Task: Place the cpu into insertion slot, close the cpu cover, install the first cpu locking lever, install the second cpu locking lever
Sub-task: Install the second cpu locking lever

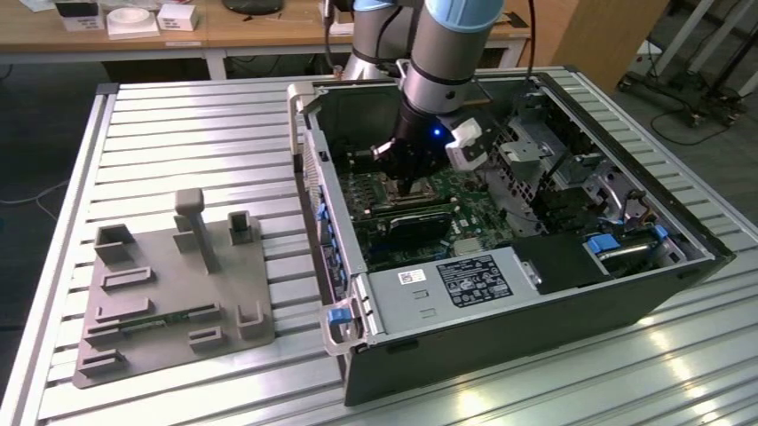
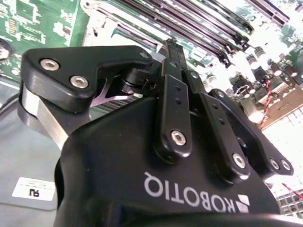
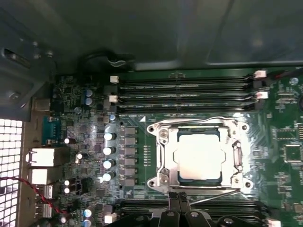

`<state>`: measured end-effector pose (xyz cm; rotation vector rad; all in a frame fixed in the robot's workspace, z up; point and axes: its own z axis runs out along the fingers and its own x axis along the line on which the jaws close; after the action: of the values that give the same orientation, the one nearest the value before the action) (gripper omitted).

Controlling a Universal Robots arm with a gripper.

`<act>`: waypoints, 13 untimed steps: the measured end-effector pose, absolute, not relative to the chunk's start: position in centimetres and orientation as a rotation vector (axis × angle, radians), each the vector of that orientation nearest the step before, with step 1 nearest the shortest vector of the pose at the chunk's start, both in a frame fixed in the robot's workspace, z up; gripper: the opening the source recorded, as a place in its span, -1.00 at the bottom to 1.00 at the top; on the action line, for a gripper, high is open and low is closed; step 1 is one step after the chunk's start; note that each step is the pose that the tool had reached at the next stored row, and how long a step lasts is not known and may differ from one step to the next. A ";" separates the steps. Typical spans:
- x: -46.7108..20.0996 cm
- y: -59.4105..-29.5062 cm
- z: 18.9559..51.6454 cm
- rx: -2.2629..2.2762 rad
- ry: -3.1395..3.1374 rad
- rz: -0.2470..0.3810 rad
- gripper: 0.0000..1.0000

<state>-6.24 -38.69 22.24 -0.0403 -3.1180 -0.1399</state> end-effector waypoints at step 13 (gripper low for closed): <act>-7.7 -38.7 21.8 -0.040 -3.118 -0.140 -0.80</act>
<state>-7.71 -38.68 21.77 -0.0404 -3.1180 -0.1401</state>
